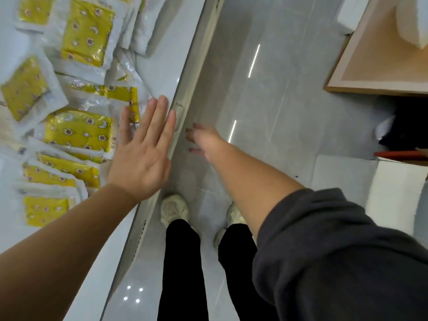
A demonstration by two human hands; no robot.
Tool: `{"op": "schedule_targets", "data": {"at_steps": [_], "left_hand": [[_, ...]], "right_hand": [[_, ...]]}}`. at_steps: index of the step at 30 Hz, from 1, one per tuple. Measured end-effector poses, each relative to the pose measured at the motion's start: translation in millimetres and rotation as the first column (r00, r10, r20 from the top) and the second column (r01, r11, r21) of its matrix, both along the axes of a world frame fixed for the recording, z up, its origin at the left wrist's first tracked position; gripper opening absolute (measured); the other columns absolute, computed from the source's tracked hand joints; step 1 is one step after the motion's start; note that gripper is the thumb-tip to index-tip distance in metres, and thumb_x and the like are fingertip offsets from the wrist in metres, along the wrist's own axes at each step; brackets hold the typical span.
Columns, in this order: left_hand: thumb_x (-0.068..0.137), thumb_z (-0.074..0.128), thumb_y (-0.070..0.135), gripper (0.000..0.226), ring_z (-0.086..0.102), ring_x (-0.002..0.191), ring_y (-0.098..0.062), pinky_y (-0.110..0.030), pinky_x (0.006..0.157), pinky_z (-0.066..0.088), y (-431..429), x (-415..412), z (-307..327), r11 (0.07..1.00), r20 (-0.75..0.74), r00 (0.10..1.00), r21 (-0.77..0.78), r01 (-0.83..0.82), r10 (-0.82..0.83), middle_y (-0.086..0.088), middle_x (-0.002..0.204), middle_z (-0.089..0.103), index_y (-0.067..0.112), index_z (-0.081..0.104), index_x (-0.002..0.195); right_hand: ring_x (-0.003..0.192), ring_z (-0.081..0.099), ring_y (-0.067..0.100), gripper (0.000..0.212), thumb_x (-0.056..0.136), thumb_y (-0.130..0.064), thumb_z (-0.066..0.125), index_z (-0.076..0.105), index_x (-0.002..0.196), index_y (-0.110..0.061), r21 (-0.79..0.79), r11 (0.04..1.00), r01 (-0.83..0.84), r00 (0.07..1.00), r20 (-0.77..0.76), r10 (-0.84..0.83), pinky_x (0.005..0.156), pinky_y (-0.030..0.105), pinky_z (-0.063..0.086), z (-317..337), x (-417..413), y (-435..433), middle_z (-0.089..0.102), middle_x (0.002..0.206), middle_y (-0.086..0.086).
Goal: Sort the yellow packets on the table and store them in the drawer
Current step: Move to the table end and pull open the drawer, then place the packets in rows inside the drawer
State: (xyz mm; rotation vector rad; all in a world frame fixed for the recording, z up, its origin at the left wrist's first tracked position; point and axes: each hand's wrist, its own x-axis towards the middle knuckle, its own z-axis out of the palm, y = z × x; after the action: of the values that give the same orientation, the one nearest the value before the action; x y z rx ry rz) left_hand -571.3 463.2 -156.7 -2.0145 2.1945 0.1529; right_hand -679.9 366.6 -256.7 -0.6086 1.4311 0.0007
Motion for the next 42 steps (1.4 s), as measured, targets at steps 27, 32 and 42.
{"op": "schedule_targets", "data": {"at_steps": [27, 32, 42], "left_hand": [[0.083, 0.042, 0.031, 0.051, 0.0, 0.148, -0.031, -0.061, 0.115, 0.002, -1, 0, 8, 0.999, -0.065, 0.998, 0.038, -0.018, 0.02, -0.019, 0.16, 0.001, 0.014, 0.059, 0.128], [0.08, 0.055, 0.029, 0.044, -0.002, 0.148, -0.031, -0.061, 0.115, 0.002, -1, 0, 8, 0.997, -0.061, 0.997, 0.064, -0.033, 0.037, -0.019, 0.16, -0.001, 0.013, 0.062, 0.12], [0.08, 0.056, 0.027, 0.036, -0.007, 0.148, -0.03, -0.06, 0.115, -0.002, -1, 0, 7, 0.995, -0.04, 0.998, 0.09, -0.037, 0.041, -0.018, 0.16, -0.005, 0.013, 0.063, 0.112]], "right_hand": [[0.086, 0.059, 0.016, 0.048, 0.09, -0.063, 0.043, 0.063, 0.111, -0.024, 0.014, 0.934, 0.357, 0.934, -0.014, -0.357, 0.069, 0.035, 0.052, 54, -114, -4, 0.061, 0.094, -0.005], [0.111, 0.057, 0.017, 0.069, 0.084, -0.046, 0.065, 0.036, 0.144, -0.027, -0.167, 0.974, 0.154, 0.977, -0.123, -0.176, 0.096, 0.04, 0.049, 70, -96, 8, 0.055, 0.132, -0.002], [0.09, 0.057, 0.01, 0.057, 0.093, -0.003, 0.048, 0.033, 0.146, -0.017, -0.318, 0.948, -0.008, 0.954, -0.287, -0.089, 0.063, 0.014, 0.043, 83, -106, 11, 0.054, 0.128, 0.0]]}}
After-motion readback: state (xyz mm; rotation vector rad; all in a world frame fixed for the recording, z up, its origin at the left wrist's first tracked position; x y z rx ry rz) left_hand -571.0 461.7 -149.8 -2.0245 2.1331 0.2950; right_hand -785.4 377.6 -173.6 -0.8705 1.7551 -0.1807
